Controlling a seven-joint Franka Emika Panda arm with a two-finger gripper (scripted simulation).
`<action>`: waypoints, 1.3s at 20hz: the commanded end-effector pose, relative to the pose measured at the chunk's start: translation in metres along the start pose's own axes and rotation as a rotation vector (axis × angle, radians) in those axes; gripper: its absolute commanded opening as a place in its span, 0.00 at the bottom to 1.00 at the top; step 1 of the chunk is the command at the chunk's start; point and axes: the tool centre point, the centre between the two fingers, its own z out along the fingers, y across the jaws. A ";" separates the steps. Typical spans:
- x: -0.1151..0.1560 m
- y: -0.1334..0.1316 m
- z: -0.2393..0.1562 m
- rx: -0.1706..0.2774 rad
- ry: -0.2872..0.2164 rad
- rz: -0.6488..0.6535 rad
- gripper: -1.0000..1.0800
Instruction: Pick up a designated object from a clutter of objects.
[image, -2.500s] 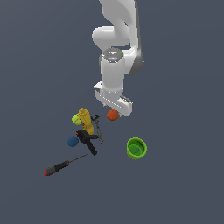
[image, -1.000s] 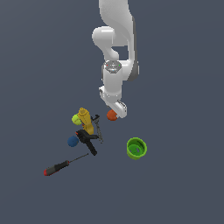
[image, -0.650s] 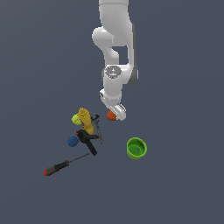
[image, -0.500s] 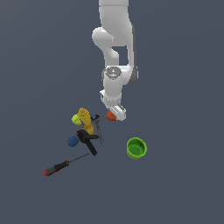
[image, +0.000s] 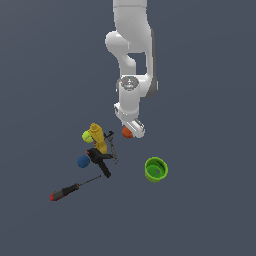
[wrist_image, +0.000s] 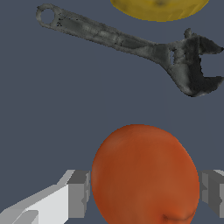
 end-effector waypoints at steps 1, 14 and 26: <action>0.000 0.000 0.000 0.000 0.000 0.000 0.00; 0.000 -0.019 -0.032 0.000 0.000 0.000 0.00; 0.000 -0.071 -0.116 -0.001 0.001 0.001 0.00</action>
